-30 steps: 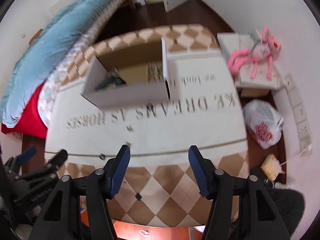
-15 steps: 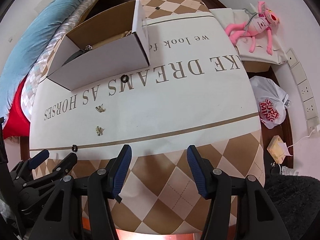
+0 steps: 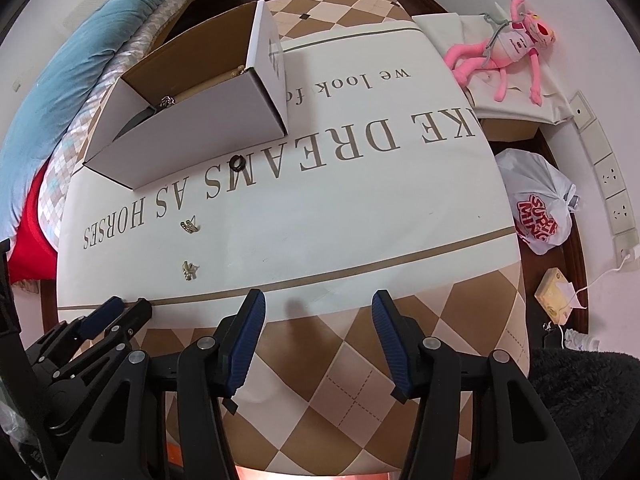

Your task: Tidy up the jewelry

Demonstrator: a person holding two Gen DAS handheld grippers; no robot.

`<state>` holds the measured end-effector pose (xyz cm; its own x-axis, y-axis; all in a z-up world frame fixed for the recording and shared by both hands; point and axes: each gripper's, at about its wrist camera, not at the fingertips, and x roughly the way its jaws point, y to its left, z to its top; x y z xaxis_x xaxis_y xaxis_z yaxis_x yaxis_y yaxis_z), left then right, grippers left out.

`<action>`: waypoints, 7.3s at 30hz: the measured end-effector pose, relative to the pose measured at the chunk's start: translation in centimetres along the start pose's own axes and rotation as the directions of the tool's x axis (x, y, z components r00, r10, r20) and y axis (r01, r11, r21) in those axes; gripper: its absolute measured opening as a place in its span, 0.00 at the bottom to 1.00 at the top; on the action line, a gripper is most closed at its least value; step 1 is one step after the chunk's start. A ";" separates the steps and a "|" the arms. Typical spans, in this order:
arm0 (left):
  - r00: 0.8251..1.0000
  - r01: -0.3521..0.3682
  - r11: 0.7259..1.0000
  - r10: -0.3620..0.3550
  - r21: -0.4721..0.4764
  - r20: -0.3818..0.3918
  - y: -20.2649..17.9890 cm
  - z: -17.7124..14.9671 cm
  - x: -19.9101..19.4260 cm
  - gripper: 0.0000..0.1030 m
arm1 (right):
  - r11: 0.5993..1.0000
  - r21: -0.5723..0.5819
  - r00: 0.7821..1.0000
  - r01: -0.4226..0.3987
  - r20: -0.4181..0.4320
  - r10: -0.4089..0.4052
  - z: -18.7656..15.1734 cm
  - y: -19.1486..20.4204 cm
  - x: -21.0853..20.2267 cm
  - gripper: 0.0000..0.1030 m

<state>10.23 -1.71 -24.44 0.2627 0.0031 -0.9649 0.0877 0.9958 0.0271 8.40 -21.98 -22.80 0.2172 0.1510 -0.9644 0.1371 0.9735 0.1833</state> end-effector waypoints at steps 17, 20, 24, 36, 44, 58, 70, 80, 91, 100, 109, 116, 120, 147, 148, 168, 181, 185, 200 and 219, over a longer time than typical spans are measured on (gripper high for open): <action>0.998 -0.010 0.997 0.015 -0.074 0.063 2.9 4.0 -1.4 0.10 | 0.988 -0.008 0.978 -0.151 0.146 0.151 4.3 2.0 0.5 0.55; 0.997 -0.026 0.995 0.032 -0.096 0.064 4.0 4.8 -1.1 0.10 | 0.992 -0.085 0.979 -0.094 0.176 0.108 5.6 4.2 1.9 0.55; 0.997 -0.039 0.993 0.046 -0.110 0.060 5.3 5.7 -0.6 0.10 | 0.982 -0.190 0.978 -0.009 0.205 0.048 6.3 6.8 3.7 0.46; 0.998 -0.032 0.993 0.037 -0.113 0.044 5.3 4.8 -0.2 0.10 | 0.945 -0.306 0.962 0.114 0.271 -0.029 5.4 10.0 4.6 0.13; 0.992 0.080 0.992 -0.069 -0.099 0.107 4.0 5.9 -5.9 0.10 | 0.964 -0.264 0.948 -0.020 0.301 0.102 4.5 8.0 -2.0 0.13; 0.977 0.197 0.976 -0.187 -0.098 0.099 3.8 19.2 -6.7 0.37 | 0.950 -0.219 0.963 -0.221 0.107 0.248 16.3 8.5 -3.2 0.23; 0.993 0.039 0.991 -0.024 -0.128 0.112 6.2 16.9 -6.2 0.95 | 0.979 -0.201 0.986 -0.043 0.149 0.074 16.4 7.1 -4.0 0.72; 0.991 -0.013 0.991 0.031 -0.134 0.130 6.0 13.7 -6.3 1.00 | 0.969 -0.191 0.979 0.154 0.164 -0.124 14.1 7.0 -3.0 1.00; 0.975 -0.030 0.990 0.060 -0.138 0.213 4.9 10.8 -10.8 1.00 | 0.962 -0.188 0.959 0.196 0.243 -0.148 11.4 7.5 -7.1 1.00; 0.951 -0.035 0.993 0.067 -0.111 0.300 3.6 8.5 -16.1 1.00 | 0.967 -0.152 0.930 0.202 0.340 -0.141 8.0 6.7 -12.6 1.00; 0.931 0.001 0.996 0.032 -0.092 0.363 2.9 6.9 -20.6 1.00 | 0.973 -0.128 0.895 0.190 0.430 -0.118 5.2 6.3 -18.8 1.00; 0.919 0.009 0.996 0.028 -0.094 0.393 2.6 6.0 -22.8 1.00 | 0.978 -0.130 0.878 0.164 0.470 -0.085 4.1 6.6 -22.0 1.00; 0.927 -0.046 0.993 0.083 -0.110 0.366 2.7 5.7 -21.7 1.00 | 0.981 -0.130 0.889 0.144 0.453 -0.070 3.8 6.7 -21.9 1.00; 0.985 -0.153 0.985 0.145 -0.084 -0.094 7.6 -0.7 0.1 1.00 | 0.954 -0.299 0.999 0.025 0.033 -0.016 -0.9 12.2 3.4 0.39; 0.985 -0.151 0.985 0.143 -0.086 -0.094 7.7 -0.6 0.1 1.00 | 0.949 -0.312 0.999 0.038 0.041 -0.027 -0.9 12.5 3.4 0.26; 1.000 0.023 1.000 -0.023 -0.012 -0.011 -3.3 3.1 -1.6 0.99 | 0.998 -0.054 0.990 0.014 0.138 -0.006 1.5 0.3 -1.3 0.06; 0.999 0.033 0.997 -0.036 0.070 0.036 -7.1 5.1 0.8 0.09 | 0.999 0.021 0.989 0.030 0.141 -0.033 1.9 -3.0 -0.9 0.06; 0.998 0.037 0.997 -0.040 0.073 0.051 -6.7 5.8 1.4 0.06 | 0.999 0.020 0.989 0.031 0.142 -0.033 2.0 -3.1 -0.9 0.06; 0.968 0.180 0.983 -0.183 0.033 0.172 -2.3 9.7 -8.7 0.06 | 0.994 -0.028 0.970 -0.104 0.216 0.107 4.1 -0.4 -5.9 0.06; 0.994 0.097 0.991 -0.091 -0.096 0.064 4.3 18.7 -5.3 0.59 | 0.968 -0.137 0.976 -0.208 0.039 0.215 17.5 7.1 -1.9 0.20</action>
<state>27.16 0.86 -14.36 0.3145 -0.0938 -0.9446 0.0203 0.9955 -0.0921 25.90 -18.38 -16.34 0.2789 0.3502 -0.8942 -0.0445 0.9349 0.3522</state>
